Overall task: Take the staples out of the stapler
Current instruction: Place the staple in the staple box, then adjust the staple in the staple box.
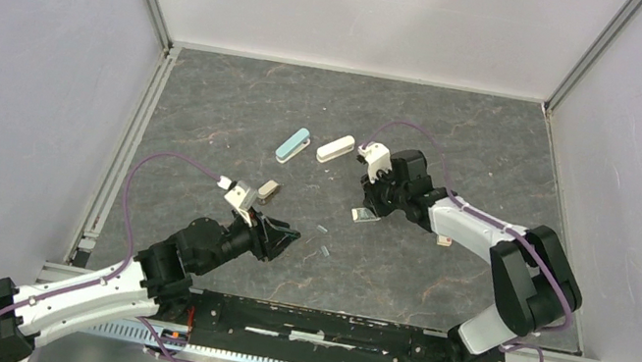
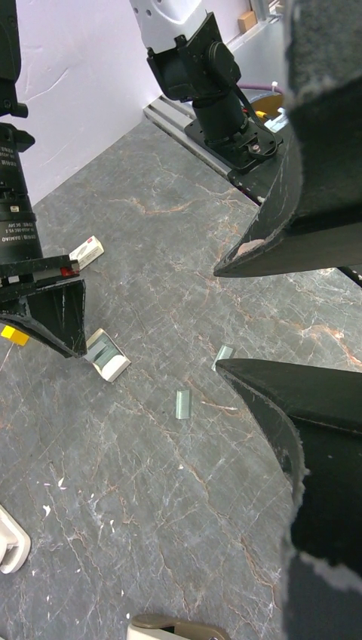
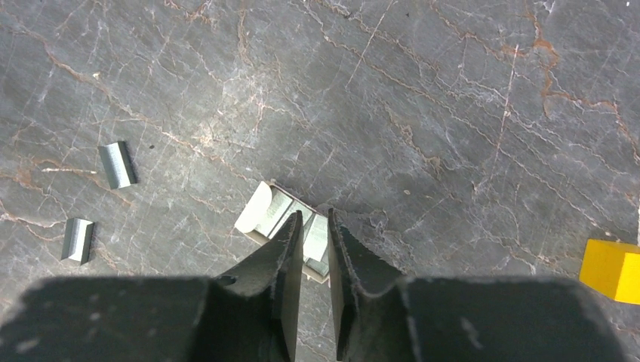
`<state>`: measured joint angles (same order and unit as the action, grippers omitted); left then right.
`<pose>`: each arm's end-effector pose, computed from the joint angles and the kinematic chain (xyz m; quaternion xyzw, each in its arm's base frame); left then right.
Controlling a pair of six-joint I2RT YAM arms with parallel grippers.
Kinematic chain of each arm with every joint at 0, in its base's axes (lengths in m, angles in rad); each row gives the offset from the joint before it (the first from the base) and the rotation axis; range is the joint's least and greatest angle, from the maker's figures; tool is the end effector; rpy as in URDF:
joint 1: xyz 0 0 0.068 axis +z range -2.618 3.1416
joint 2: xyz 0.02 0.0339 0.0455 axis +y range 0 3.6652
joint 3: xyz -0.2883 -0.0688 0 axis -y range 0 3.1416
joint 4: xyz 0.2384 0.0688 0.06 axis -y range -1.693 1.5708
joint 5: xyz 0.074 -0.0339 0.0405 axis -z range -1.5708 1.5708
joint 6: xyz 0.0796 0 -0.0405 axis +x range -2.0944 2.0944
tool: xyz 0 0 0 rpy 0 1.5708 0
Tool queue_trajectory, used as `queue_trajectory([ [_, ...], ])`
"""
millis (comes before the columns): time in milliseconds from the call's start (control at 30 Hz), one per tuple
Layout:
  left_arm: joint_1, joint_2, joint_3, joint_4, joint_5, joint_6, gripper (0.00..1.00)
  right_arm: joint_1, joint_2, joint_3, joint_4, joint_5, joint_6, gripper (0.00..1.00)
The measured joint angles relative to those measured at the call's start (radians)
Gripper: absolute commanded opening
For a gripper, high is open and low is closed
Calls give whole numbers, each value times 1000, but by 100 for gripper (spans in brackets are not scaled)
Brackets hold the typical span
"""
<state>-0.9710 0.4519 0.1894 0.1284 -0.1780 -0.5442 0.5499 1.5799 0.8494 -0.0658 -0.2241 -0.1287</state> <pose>0.1005 -0.1220 0.2151 0.1017 0.7453 -0.4019 0.5222 0.2860 0.1960 0.1790 -0.3461 0.8536 0.1797 0.3453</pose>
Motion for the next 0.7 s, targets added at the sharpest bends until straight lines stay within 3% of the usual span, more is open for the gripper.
queue_trajectory([
  [700, 0, -38, 0, -19, -4, 0, 51, 0, 91, 72, -12, -2, -6, 15],
])
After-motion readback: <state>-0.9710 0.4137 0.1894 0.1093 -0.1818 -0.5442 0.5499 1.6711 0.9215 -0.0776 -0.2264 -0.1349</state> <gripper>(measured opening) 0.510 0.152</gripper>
